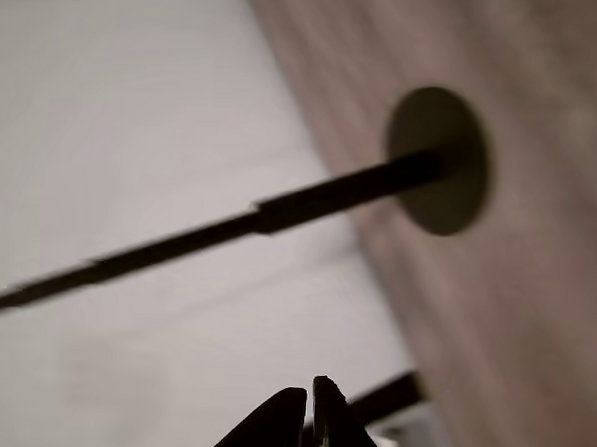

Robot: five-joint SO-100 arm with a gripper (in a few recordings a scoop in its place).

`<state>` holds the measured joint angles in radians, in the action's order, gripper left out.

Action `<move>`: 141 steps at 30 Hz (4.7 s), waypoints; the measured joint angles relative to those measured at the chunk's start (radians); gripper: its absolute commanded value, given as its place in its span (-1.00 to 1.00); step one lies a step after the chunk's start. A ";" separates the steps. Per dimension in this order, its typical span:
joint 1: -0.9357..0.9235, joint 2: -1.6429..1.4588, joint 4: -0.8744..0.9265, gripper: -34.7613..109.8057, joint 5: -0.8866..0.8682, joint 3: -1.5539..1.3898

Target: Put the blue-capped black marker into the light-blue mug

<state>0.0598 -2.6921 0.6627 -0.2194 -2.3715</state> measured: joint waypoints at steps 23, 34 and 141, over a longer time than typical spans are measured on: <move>0.054 -0.617 0.176 -0.52 0.272 -0.632; 0.075 -0.621 0.236 -0.52 0.273 -0.723; 0.021 -0.621 0.560 -0.52 0.236 -0.724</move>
<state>0.0813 -3.3134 1.2226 0.0169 -3.0956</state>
